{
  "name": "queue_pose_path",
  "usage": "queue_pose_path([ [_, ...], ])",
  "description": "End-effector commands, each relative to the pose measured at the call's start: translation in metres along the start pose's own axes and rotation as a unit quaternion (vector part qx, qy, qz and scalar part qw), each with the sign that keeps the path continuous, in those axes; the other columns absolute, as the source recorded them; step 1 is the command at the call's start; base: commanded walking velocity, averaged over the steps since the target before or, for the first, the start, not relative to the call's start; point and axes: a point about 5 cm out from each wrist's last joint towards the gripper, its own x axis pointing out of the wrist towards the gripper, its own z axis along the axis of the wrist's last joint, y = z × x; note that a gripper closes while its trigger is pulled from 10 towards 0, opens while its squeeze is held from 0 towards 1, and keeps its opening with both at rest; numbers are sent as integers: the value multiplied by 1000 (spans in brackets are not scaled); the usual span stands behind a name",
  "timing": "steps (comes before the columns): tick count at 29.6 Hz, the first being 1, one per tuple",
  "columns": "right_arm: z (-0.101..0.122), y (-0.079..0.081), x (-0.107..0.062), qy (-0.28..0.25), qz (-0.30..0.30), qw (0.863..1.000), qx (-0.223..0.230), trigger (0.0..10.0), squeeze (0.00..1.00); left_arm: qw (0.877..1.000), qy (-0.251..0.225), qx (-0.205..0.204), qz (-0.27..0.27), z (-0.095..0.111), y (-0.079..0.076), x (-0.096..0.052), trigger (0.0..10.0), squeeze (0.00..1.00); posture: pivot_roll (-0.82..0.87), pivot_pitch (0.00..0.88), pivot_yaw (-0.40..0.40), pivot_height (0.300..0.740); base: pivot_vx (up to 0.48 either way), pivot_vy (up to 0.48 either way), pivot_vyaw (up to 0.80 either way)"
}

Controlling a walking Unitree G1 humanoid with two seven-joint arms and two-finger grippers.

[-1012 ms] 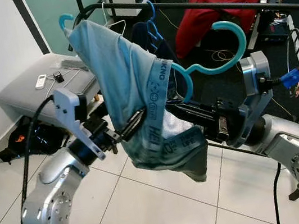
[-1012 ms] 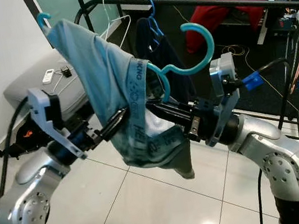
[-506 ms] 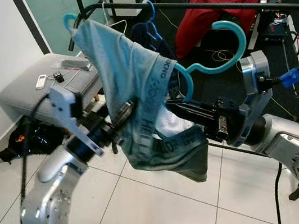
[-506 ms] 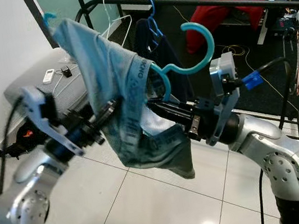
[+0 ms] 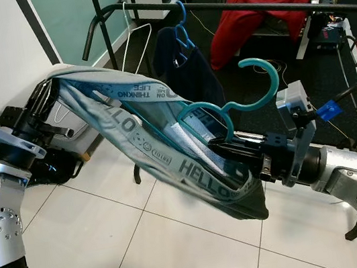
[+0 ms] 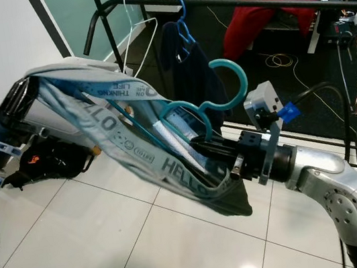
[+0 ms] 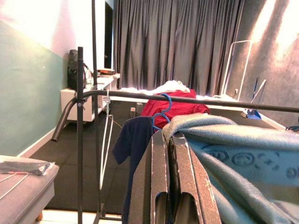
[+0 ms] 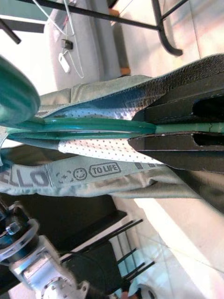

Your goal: Hang hanger

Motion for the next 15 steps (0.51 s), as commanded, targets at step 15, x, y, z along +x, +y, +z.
queue_pose_path([
  [15,-22,44,-5,145,141,978,-44,10000,0,1000,6,-10,3,-8,-1,3,0,0,-128,124,32,740,0,0,0],
])
